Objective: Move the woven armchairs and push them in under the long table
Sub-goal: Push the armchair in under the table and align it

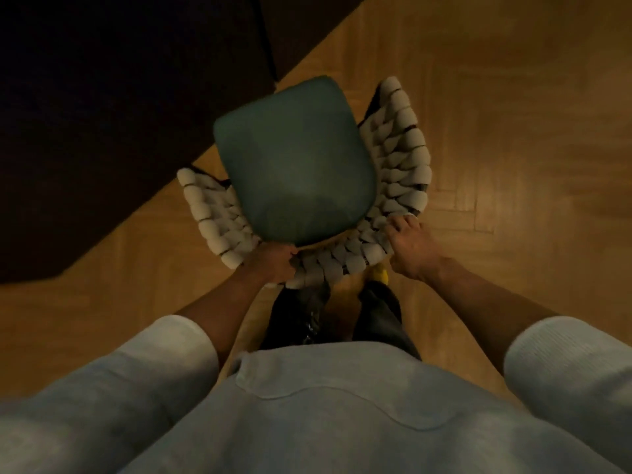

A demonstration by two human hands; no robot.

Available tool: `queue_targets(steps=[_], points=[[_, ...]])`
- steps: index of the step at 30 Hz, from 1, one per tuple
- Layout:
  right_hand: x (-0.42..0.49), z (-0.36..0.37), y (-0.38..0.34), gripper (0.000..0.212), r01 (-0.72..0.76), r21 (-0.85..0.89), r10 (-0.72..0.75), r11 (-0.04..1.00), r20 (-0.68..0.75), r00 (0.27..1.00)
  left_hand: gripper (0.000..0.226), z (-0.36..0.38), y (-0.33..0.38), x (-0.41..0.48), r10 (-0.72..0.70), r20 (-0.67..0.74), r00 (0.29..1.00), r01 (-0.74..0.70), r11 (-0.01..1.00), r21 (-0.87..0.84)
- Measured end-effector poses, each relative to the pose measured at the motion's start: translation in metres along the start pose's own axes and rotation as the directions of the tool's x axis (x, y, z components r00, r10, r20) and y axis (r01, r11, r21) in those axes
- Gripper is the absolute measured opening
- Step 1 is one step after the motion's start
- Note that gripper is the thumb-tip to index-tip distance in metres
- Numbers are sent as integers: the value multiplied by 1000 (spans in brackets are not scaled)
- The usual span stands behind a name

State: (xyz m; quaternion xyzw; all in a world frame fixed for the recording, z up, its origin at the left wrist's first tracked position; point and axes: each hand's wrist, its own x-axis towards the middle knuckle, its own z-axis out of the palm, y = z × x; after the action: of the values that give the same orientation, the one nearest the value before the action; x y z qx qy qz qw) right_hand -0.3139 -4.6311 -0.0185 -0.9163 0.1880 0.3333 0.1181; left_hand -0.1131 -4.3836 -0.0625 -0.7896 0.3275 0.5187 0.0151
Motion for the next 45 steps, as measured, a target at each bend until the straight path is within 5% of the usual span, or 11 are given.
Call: queue_targets(steps=[6,14,20,34,45], points=[[30,1,30,89,173,-248,-151,953,104,983,99,62,8,-16,-68,-135,989,102,959,263],[76,8,60,94,219,-454,-166,864,152,974,73,97,25,7,-156,-366,917,260,932,253],[81,21,57,71,166,-516,-139,841,91,986,72,95,16,26,-192,-343,919,297,911,285],[59,46,32,84,-85,-346,137,934,127,982,39,13,-8,41,27,-236,971,104,843,527],[78,32,49,80,-317,-70,324,946,137,936,29,-96,21,125,200,-145,969,-21,652,758]])
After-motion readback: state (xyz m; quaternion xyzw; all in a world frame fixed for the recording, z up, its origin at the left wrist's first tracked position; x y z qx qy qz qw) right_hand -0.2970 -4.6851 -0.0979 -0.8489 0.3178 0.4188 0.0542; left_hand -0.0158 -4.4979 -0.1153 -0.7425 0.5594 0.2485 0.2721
